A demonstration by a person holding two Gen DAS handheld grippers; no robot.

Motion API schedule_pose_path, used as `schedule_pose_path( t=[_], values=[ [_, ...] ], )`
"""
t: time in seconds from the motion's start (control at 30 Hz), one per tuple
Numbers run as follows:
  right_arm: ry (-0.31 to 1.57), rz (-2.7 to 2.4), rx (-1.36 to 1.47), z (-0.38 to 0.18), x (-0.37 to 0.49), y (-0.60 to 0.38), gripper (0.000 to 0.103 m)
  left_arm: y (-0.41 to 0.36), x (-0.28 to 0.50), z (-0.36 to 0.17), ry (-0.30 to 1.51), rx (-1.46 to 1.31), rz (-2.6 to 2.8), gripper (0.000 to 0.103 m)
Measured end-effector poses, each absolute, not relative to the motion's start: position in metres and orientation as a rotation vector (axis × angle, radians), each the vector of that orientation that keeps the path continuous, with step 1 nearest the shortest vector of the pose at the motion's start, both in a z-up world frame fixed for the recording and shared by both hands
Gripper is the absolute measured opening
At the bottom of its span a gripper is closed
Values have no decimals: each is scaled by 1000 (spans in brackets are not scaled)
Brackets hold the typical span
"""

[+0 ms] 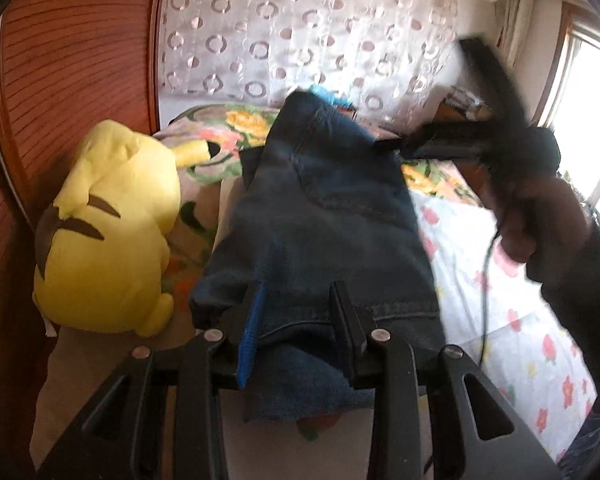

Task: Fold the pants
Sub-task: 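Carry the folded jeans with both grippers beside the yellow plush and release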

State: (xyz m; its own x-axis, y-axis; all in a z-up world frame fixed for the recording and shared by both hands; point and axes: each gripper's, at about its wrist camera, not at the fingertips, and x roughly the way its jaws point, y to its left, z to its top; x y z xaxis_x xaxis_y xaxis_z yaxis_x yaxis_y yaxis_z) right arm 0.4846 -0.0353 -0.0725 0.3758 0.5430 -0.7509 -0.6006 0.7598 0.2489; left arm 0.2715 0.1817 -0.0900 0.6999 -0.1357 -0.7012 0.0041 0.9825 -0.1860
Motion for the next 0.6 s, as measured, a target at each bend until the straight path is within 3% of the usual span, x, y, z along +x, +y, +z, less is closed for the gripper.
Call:
schedule_pose_path(
  t=[0.07,0.1,0.13,0.23,0.43,0.6],
  values=[
    [873,749,-78,-61,480,-37,49,180,270,-96,812,-154,-66,32],
    [849,770,-80,-58,478,-36,40,178,269,-99,819,-144,-63,32],
    [841,800,-90,-57,475,-32,24,177,268,-101,823,-138,-62,32],
    [825,826,-169,-64,472,-13,12,176,267,-105,826,-137,-63,32],
    [893,778,-265,-103,489,12,11,180,266,-105,809,-159,-67,32],
    [870,766,-244,-97,479,2,11,182,264,-100,792,-187,-60,32]
  ],
)
